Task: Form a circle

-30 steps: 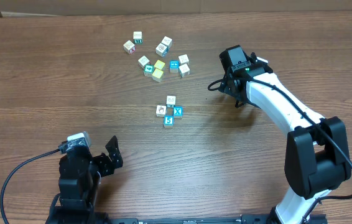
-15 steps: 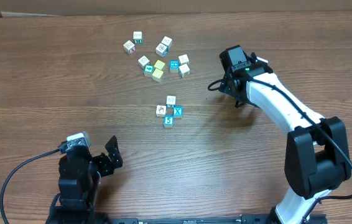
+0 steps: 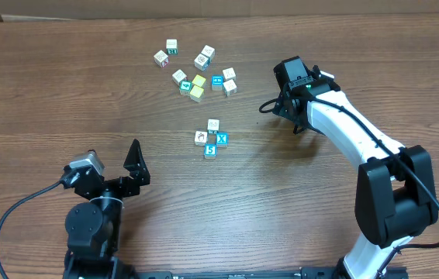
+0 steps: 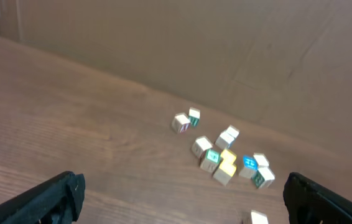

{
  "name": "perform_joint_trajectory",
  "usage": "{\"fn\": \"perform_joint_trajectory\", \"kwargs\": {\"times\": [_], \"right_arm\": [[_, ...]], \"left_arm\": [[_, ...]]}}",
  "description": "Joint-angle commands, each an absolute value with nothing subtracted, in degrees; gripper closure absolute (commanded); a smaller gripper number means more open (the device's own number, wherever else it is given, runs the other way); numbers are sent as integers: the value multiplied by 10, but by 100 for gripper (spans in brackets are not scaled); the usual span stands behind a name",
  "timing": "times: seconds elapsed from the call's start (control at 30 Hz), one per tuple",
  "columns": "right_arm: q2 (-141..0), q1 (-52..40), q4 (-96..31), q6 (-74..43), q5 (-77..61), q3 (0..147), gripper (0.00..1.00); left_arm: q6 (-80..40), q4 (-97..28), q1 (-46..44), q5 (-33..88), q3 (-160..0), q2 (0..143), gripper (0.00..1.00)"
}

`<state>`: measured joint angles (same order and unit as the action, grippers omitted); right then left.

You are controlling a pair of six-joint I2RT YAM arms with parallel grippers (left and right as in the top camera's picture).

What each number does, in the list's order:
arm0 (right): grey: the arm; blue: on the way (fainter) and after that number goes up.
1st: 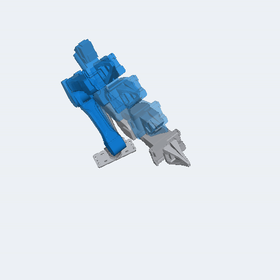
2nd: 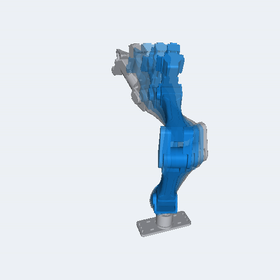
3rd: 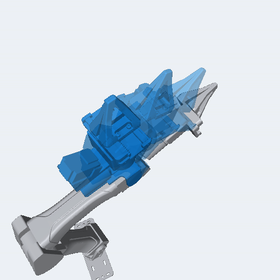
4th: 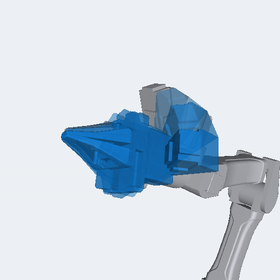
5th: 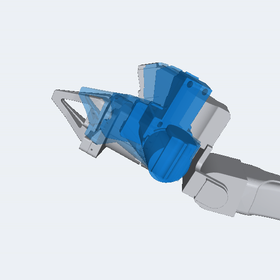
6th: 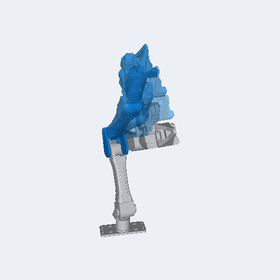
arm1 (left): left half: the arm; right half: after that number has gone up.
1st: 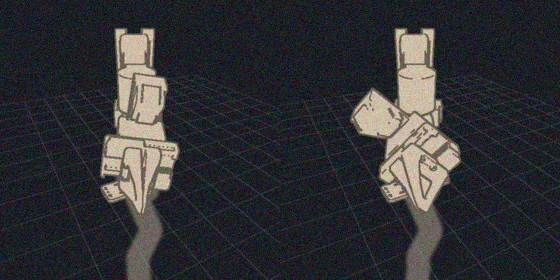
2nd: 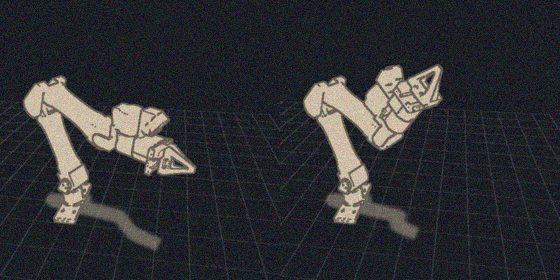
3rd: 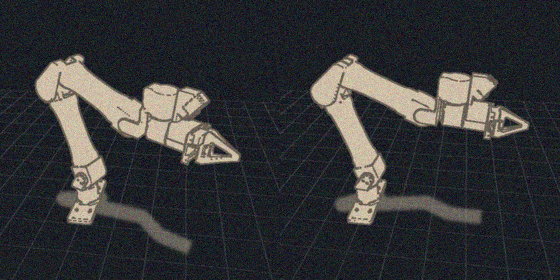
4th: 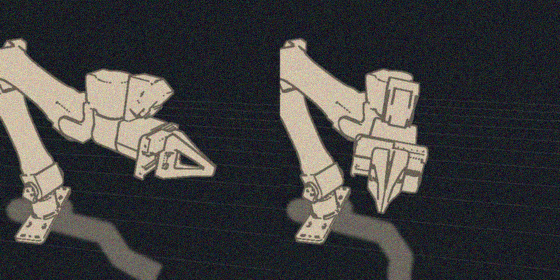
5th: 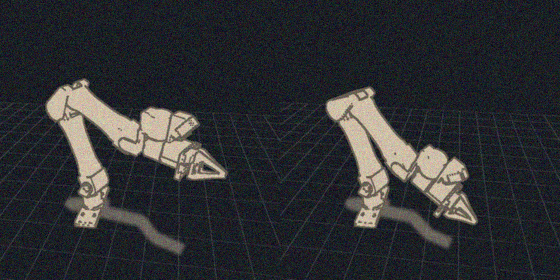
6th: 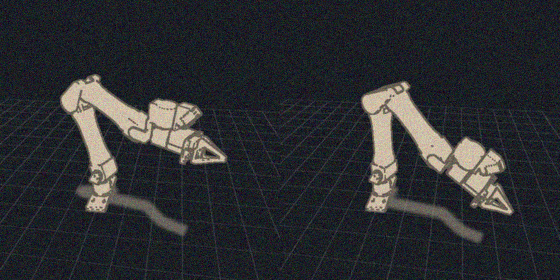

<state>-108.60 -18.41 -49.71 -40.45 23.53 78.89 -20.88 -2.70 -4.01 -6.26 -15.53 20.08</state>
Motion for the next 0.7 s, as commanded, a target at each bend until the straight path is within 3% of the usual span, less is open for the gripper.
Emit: {"fn": "perform_joint_trajectory", "kwargs": {"times": [0.0,0.37,0.67], "right_arm": [[-1074,-182,-496,-405,244,799,0],[-1074,-182,-496,-405,244,799,0],[-1074,-182,-496,-405,244,799,0]], "left_arm": [[-208,6,-37,-64,-130,185,0],[-208,94,-37,-64,-16,87,0],[-208,90,-37,-64,-3,20,0]]}}
